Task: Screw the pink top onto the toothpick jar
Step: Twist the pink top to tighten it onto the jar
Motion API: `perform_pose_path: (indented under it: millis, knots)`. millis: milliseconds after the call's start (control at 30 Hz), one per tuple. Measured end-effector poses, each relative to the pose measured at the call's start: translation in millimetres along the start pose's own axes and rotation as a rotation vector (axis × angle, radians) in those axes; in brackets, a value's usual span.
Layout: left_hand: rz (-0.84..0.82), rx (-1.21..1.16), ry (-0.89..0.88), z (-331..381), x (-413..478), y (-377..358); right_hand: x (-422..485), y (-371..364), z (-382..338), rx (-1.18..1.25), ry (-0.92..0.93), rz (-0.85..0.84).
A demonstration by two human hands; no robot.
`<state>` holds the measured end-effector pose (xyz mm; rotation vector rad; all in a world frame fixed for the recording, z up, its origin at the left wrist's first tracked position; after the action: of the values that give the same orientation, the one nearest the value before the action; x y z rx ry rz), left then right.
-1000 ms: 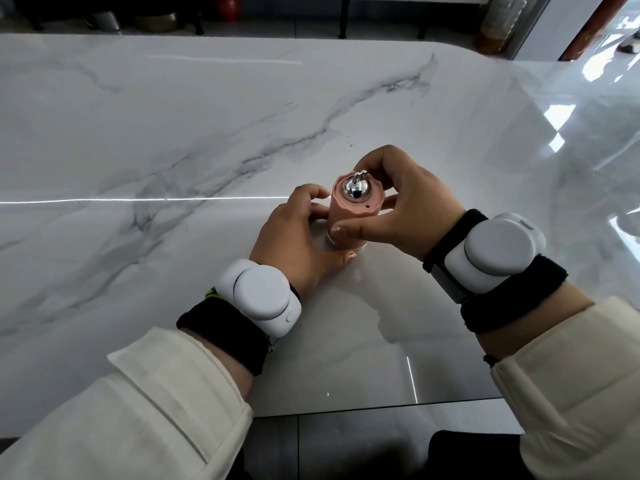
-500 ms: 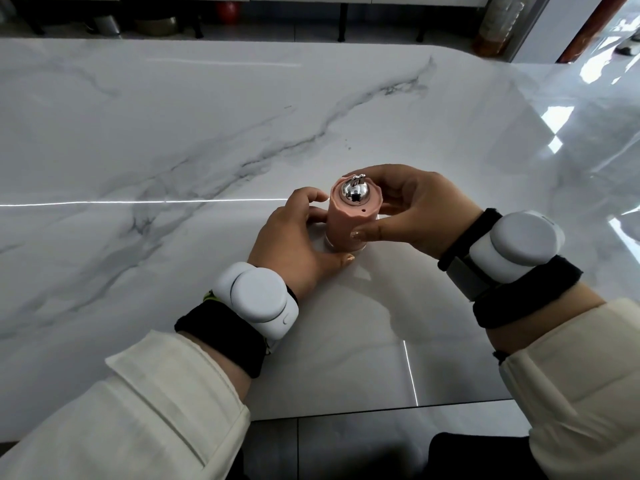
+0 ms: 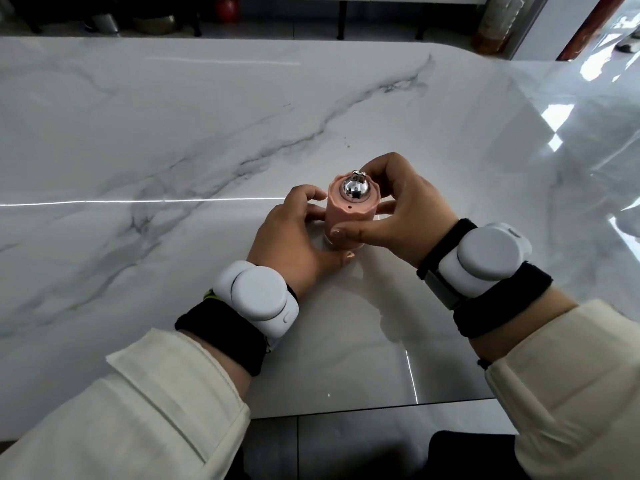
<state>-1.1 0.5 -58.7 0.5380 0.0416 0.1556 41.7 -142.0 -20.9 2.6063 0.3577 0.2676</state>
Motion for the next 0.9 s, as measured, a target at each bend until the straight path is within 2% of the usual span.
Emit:
perform_pose_path:
  millis: [100,367,667,900]
  knots:
    - [-0.004,-0.001,0.005,0,-1,0,0,-1,1,0.001,0.01,-0.036]
    - [-0.012,0.009,0.011,0,-1,2,5,5,10,0.076,-0.009,-0.273]
    - [-0.006,-0.005,0.004,-2,0,2,6,5,19,0.163,-0.057,-0.218]
    - [-0.001,0.01,-0.001,1,-1,2,4,4,18,0.123,-0.061,-0.137]
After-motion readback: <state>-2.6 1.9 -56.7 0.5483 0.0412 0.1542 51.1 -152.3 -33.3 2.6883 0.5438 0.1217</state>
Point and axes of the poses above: each hand's wrist, its own x-axis towards the middle knuckle, its own y-axis out of the back of the hand, z = x × y, the point moved 4 cm from there along x, towards the middle knuckle, and after that the axes turned 3 degrees about z, right-handed, at the moved point
